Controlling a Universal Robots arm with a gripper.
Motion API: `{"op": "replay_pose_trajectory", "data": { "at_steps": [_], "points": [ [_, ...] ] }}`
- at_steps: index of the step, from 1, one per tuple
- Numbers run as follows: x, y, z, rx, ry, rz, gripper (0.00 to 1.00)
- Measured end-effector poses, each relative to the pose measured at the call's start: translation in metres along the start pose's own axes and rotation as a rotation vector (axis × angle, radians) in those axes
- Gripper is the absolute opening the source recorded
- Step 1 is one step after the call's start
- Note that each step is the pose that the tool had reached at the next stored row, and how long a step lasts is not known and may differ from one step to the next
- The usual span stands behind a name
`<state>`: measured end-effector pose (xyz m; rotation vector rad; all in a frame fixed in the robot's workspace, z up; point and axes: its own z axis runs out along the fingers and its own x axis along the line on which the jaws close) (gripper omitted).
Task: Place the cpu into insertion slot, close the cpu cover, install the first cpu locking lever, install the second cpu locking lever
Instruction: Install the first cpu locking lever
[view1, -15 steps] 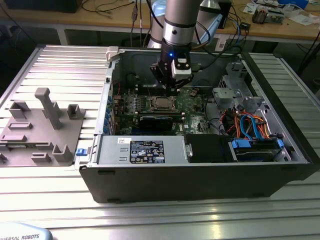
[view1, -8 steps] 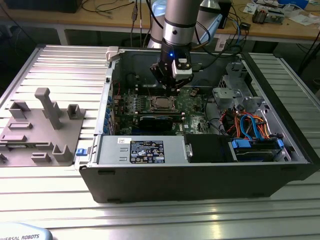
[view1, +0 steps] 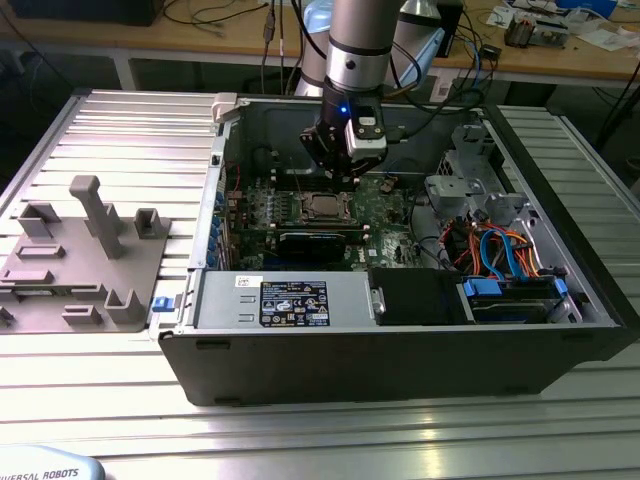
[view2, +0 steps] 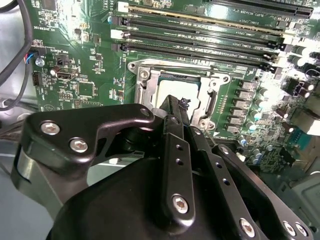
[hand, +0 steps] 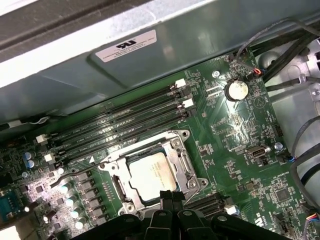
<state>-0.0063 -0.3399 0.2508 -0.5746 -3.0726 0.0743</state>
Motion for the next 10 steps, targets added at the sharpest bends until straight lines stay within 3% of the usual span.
{"op": "replay_pose_trajectory", "data": {
  "at_steps": [6,10],
  "points": [
    [0.0,0.0,0.0,-0.0051,0.0001,-0.038,0.11],
    [0.0,0.0,0.0,-0.0157,0.003,-0.06,0.11]
  ]
}}
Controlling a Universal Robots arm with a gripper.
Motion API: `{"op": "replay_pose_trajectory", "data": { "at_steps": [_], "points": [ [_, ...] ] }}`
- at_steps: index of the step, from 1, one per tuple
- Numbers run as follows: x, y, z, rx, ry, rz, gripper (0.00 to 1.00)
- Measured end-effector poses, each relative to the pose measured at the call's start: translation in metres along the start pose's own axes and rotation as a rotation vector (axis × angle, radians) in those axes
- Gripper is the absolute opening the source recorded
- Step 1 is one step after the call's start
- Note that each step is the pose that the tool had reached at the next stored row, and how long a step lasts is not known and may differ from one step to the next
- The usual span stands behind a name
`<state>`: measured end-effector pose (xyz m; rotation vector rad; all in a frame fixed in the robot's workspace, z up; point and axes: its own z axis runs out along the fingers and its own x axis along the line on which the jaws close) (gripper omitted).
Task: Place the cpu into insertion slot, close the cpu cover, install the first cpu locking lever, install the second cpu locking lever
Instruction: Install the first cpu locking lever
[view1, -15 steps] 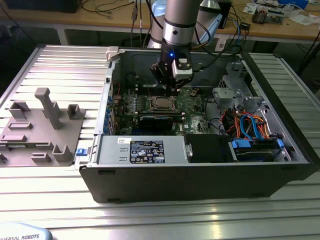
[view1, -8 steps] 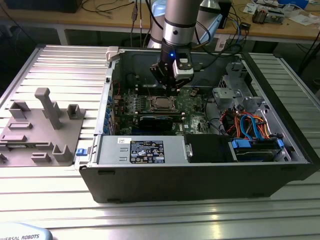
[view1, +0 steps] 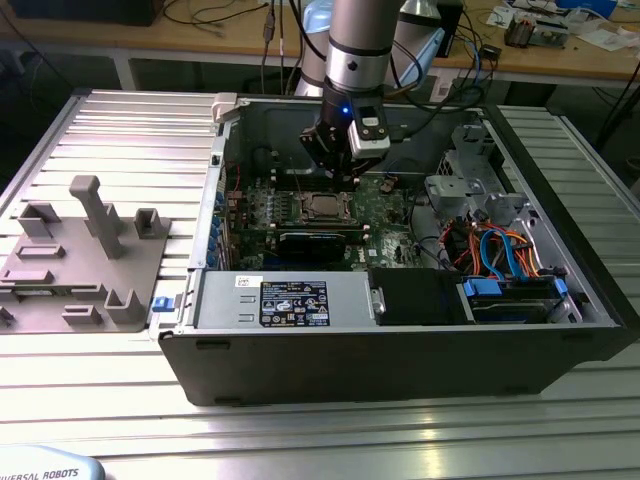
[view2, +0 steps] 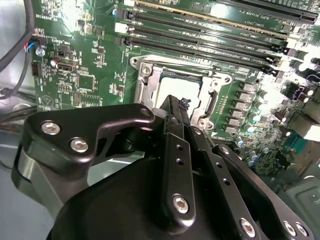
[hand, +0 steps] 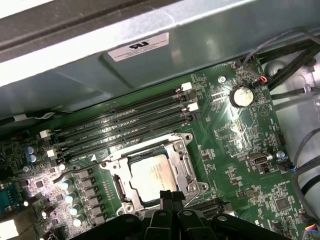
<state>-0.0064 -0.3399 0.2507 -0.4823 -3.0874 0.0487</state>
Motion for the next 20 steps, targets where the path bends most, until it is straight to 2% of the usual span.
{"op": "replay_pose_trajectory", "data": {
  "at_steps": [8,20],
  "points": [
    [0.0,0.0,0.0001,-0.01,0.0011,-0.065,0.11],
    [0.0,0.0,0.0,-0.0108,0.0002,-0.114,0.11]
  ]
}}
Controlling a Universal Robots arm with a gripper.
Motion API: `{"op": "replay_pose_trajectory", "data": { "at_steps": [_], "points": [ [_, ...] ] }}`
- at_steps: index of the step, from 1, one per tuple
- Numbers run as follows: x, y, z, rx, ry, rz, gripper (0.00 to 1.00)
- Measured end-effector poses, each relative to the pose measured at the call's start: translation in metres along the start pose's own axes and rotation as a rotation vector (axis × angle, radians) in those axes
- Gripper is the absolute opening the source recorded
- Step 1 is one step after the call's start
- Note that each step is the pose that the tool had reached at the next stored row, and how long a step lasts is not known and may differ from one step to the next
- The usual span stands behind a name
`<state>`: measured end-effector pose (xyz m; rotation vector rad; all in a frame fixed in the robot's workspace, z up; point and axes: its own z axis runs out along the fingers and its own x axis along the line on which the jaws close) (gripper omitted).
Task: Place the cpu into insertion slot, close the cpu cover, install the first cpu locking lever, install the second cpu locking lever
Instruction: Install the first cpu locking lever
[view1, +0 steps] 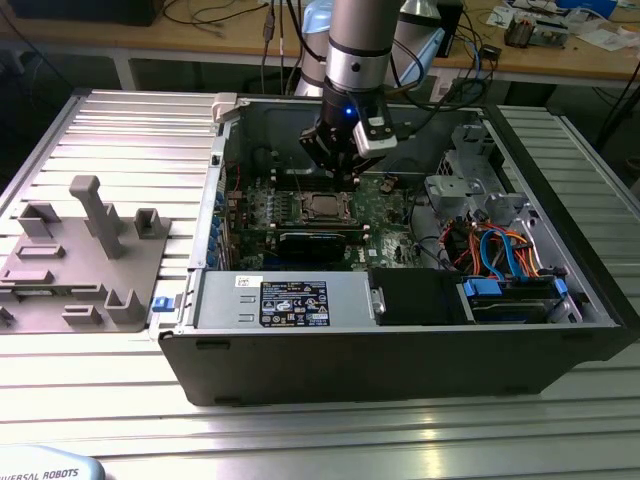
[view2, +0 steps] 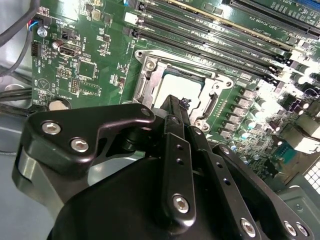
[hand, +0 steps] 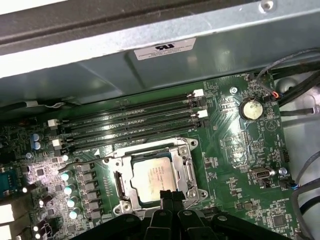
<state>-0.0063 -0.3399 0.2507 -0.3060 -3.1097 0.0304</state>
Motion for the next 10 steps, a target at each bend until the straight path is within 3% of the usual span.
{"op": "replay_pose_trajectory", "data": {
  "at_steps": [10],
  "points": [
    [0.0,0.0,0.0,-0.002,-0.0003,-0.039,0.11]
  ]
}}
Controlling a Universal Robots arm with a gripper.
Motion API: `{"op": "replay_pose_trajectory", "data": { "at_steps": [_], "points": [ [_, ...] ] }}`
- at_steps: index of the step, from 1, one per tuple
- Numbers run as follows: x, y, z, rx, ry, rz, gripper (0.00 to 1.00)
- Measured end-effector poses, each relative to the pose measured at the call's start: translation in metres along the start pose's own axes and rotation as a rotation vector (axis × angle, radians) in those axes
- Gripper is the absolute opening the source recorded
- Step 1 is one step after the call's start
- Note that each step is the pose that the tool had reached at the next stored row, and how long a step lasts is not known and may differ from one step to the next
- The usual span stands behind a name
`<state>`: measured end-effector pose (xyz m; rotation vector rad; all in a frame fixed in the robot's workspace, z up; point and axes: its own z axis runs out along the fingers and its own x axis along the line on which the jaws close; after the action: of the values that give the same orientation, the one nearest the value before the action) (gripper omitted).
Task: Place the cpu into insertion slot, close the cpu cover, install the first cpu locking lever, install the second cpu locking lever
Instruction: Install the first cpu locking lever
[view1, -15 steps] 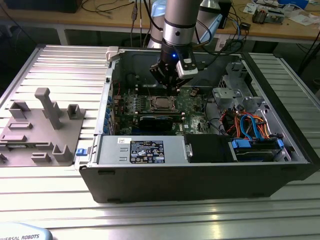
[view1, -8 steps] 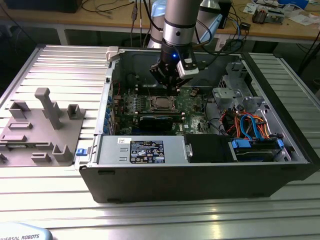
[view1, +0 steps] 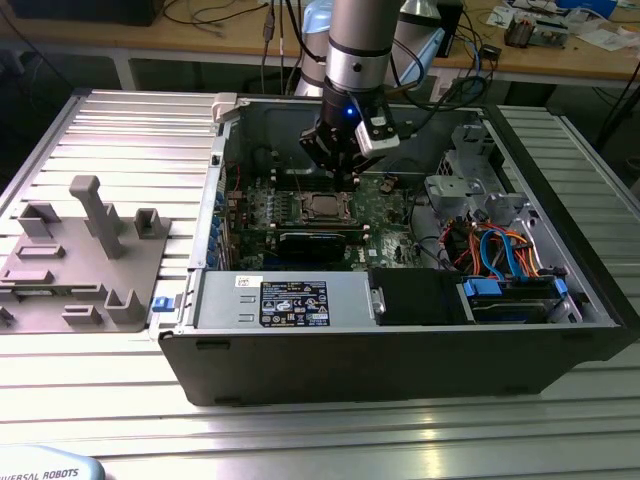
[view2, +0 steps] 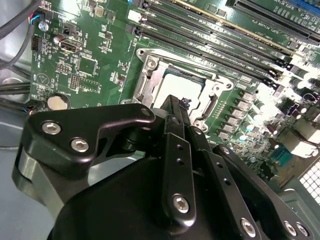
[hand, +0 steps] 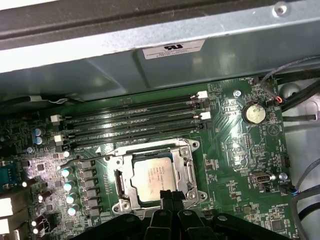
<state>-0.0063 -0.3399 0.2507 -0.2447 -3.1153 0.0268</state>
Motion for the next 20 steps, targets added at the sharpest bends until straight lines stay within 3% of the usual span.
{"op": "replay_pose_trajectory", "data": {
  "at_steps": [5,11,20],
  "points": [
    [0.0,0.0,0.0,-0.0057,0.0006,-0.019,0.11],
    [0.0,0.0,0.0,-0.0341,0.0045,-0.043,0.11],
    [0.0,0.0,0.0,-0.0322,0.0044,-0.153,0.11]
  ]
}}
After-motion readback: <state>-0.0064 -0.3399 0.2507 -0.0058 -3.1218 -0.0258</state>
